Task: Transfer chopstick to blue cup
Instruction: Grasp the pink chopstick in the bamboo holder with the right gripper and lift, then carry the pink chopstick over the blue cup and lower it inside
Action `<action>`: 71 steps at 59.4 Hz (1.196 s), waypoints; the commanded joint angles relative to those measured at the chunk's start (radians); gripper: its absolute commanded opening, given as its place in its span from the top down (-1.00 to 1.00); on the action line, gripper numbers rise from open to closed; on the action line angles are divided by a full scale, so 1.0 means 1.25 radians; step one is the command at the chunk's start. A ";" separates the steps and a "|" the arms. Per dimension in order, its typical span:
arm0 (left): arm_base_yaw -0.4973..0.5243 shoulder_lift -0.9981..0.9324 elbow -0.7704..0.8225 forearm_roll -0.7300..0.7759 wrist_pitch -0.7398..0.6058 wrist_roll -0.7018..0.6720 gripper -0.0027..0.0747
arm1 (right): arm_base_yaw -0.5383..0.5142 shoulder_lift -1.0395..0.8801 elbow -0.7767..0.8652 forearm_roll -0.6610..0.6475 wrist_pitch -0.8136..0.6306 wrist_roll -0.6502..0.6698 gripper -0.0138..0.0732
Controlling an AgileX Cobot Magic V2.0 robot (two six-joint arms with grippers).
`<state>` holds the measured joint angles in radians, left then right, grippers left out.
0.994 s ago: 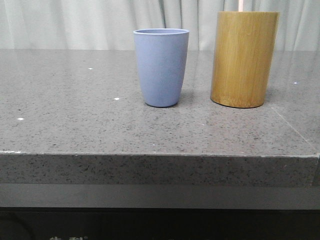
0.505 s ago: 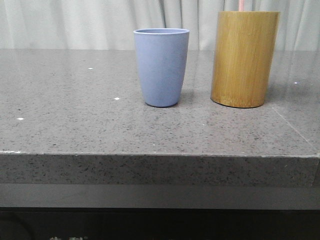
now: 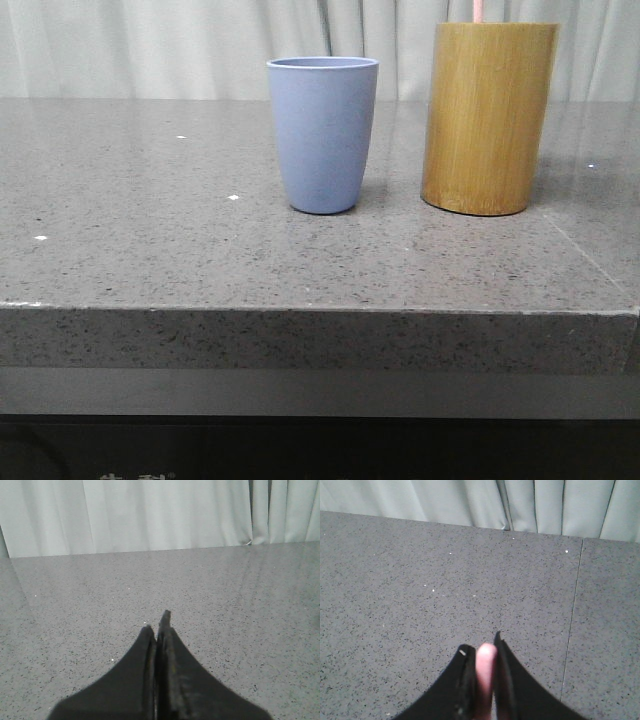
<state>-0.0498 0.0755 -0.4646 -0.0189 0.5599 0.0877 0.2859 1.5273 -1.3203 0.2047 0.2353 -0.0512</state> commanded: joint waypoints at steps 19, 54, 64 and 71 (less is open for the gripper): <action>0.002 0.011 -0.019 -0.004 -0.065 0.000 0.98 | 0.001 -0.069 -0.032 0.003 -0.078 -0.003 0.75; 0.002 0.011 -0.019 -0.004 -0.065 0.000 0.98 | 0.056 -0.259 -0.032 0.001 -0.283 -0.003 0.75; 0.002 0.011 -0.019 -0.004 -0.065 0.000 0.98 | 0.164 -0.235 -0.032 -0.010 -0.313 -0.003 0.75; 0.002 0.011 -0.019 -0.004 -0.065 0.000 0.98 | 0.221 -0.200 -0.032 -0.010 -0.329 -0.003 0.75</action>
<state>-0.0498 0.0755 -0.4646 -0.0189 0.5599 0.0877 0.5254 1.2733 -1.3261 0.2043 -0.0798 -0.0512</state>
